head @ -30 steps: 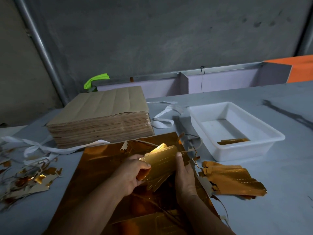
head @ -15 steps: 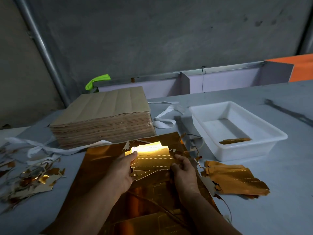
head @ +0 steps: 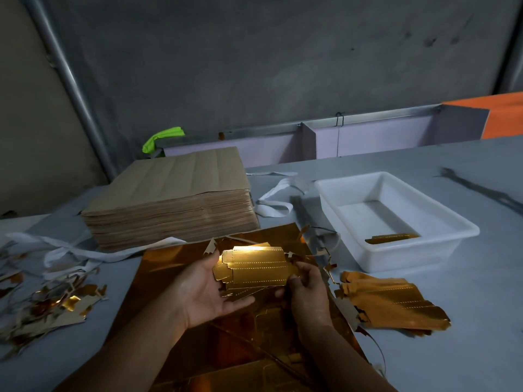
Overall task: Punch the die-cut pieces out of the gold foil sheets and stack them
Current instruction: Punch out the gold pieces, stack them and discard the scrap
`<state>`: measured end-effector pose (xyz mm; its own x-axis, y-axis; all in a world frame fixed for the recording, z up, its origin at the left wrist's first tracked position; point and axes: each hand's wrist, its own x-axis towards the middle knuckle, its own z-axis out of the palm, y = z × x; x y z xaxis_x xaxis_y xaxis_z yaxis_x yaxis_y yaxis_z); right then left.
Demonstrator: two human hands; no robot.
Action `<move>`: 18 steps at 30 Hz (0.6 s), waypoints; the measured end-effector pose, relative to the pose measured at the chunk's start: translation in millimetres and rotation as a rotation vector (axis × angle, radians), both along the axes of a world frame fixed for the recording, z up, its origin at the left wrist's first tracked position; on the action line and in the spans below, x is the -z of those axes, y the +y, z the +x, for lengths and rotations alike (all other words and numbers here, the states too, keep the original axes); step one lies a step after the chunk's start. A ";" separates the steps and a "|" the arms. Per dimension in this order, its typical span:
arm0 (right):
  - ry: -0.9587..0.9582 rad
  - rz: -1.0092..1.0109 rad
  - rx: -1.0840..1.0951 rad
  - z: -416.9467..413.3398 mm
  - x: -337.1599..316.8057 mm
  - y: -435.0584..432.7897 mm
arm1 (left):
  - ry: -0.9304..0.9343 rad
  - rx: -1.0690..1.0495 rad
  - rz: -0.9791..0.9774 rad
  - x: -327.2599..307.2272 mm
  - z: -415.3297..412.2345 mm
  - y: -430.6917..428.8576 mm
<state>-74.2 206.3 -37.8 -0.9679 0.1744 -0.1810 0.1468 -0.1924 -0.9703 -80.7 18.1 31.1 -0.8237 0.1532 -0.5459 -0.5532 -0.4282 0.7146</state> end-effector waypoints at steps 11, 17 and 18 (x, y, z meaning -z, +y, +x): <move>0.060 -0.021 -0.022 2.1 -3.3 -2.3 | -0.009 0.036 -0.094 0.0 0.3 1.9; 0.028 0.007 0.037 1.8 -3.5 -4.3 | 0.007 -0.138 0.022 4.1 -1.6 10.4; 0.027 0.030 0.022 1.8 -2.7 -5.0 | 0.017 -0.166 0.039 4.1 -2.2 12.1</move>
